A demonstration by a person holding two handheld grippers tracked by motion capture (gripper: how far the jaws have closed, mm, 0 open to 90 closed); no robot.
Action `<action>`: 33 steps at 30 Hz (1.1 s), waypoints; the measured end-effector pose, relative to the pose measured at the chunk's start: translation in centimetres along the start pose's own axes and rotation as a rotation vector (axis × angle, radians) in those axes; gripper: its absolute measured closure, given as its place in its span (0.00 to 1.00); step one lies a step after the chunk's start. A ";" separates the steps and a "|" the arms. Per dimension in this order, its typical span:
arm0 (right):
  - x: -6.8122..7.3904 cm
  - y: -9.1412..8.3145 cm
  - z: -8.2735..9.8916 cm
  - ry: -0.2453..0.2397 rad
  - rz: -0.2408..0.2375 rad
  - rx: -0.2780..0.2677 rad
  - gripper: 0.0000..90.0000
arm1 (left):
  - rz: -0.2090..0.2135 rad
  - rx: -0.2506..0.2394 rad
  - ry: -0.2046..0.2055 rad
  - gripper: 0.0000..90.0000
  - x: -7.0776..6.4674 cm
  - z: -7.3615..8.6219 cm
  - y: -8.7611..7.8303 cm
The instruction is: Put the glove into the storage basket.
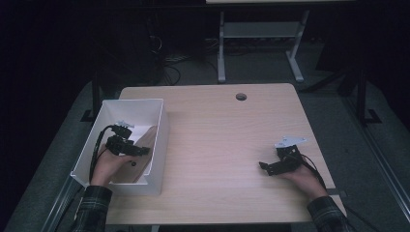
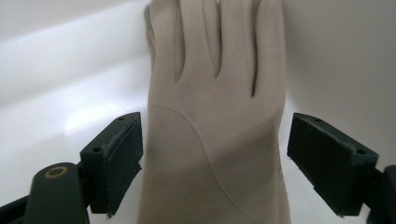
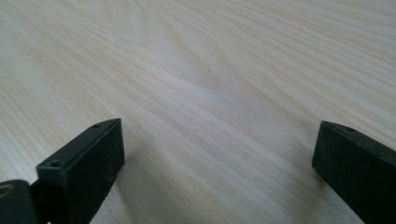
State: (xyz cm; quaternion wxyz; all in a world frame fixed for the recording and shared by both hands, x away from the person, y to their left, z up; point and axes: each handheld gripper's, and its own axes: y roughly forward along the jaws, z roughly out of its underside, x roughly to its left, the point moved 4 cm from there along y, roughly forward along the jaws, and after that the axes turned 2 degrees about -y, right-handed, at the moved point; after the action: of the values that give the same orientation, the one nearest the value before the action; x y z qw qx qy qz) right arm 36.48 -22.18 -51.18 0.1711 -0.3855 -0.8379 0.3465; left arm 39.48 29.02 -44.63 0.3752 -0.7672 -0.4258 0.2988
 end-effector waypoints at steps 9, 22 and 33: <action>0.0 0.0 0.0 -0.007 -0.002 -0.001 0.02 | 0.018 -0.078 -0.015 0.18 0.4 -2.0 -3.3; 0.0 0.0 0.0 -0.008 -0.003 -0.003 0.02 | 0.085 -0.187 0.012 0.17 -1.7 -5.4 -6.6; 0.0 0.0 0.0 -0.008 -0.003 -0.004 0.02 | 0.165 -0.239 0.067 0.17 -5.9 -7.7 -7.1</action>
State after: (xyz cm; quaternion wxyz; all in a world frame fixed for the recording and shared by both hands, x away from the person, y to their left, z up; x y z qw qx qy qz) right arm 36.54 -22.18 -51.20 0.1675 -0.3831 -0.8398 0.3462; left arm 39.72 23.89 -33.76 0.2693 -0.8484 -0.3812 0.2498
